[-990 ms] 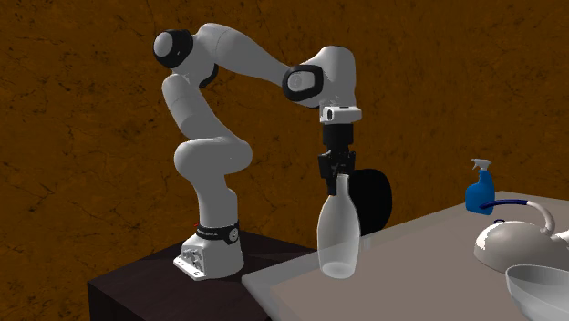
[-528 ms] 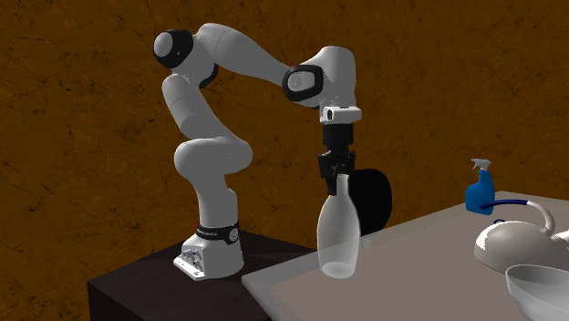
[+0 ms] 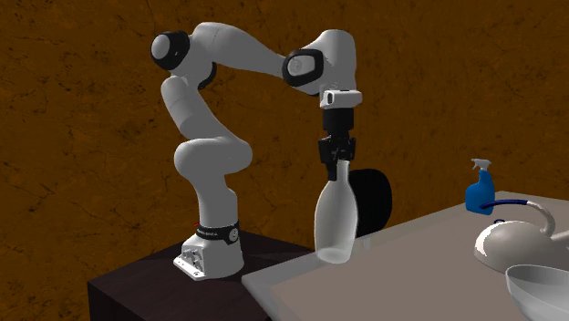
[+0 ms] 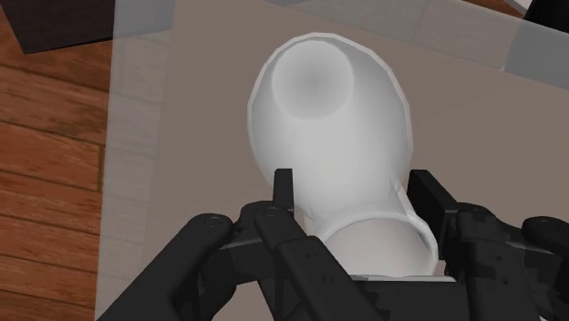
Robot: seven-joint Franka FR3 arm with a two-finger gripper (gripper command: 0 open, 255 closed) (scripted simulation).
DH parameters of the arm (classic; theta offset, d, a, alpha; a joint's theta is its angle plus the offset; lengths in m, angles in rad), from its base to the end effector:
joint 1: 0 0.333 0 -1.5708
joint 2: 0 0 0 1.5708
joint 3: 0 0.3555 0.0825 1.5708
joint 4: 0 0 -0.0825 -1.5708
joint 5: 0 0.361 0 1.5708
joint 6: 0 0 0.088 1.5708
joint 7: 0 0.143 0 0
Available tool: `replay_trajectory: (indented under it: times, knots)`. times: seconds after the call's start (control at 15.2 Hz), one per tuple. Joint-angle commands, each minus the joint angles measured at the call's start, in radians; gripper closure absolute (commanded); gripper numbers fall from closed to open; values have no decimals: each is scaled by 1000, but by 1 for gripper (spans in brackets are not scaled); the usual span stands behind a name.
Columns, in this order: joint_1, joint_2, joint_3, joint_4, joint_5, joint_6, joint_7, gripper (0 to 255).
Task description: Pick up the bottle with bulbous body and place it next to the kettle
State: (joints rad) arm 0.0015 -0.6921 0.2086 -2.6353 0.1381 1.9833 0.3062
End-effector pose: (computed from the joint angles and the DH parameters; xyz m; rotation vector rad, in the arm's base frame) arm 0.2895 0.0783 0.4603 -3.1237 0.3048 -0.0519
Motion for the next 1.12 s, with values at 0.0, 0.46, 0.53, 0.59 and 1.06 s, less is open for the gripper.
replay_trajectory:
  times: [0.0, 0.46, 0.53, 0.59, 1.06]
  knots:
    - [0, -6, -2, 24, -2, -30, 1, 255]
    - [-4, -19, -14, 110, -12, -129, 3, 255]
    - [-5, -20, -15, 123, -13, -142, 3, 255]
    - [-6, -20, -16, 136, -14, -156, 3, 255]
    - [-10, -17, -25, 232, -23, -248, 5, 255]
